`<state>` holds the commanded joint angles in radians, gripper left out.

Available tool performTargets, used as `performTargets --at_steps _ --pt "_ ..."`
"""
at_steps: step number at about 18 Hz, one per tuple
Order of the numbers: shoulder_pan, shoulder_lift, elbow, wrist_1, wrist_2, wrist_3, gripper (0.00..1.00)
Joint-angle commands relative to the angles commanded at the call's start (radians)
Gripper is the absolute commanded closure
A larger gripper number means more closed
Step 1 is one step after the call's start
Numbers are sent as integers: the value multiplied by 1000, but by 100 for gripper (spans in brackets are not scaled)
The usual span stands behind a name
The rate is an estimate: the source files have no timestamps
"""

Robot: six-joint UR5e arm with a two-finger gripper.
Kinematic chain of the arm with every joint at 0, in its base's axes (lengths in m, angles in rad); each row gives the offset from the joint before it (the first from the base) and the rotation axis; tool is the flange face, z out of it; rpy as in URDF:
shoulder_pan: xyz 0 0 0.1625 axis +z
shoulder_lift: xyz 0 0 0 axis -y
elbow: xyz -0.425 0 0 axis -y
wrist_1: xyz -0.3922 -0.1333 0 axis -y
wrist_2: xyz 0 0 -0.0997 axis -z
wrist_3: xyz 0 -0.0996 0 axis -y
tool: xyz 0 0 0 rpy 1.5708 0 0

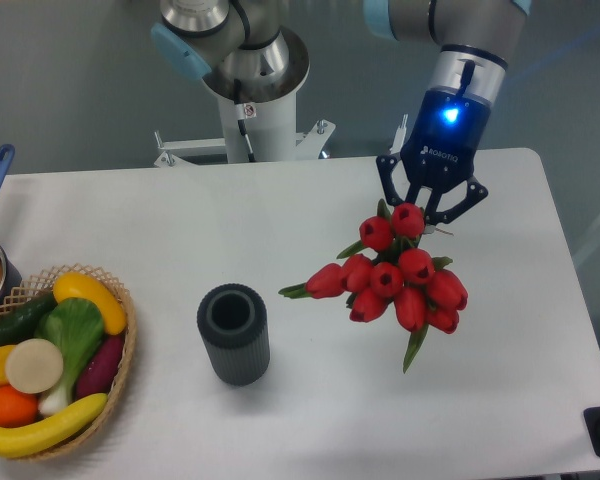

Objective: Insert the flowers into the vase
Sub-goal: 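Carry the red tulip bunch with the gripper toward the grey vase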

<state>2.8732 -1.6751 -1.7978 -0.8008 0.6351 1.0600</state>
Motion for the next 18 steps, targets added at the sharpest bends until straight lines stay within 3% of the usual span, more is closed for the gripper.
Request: performTargets --at_steps 8,18 --pt "-18 -20 32 0 -14 -5 78" --pt "-124 -11 17 6 -219 1 78"
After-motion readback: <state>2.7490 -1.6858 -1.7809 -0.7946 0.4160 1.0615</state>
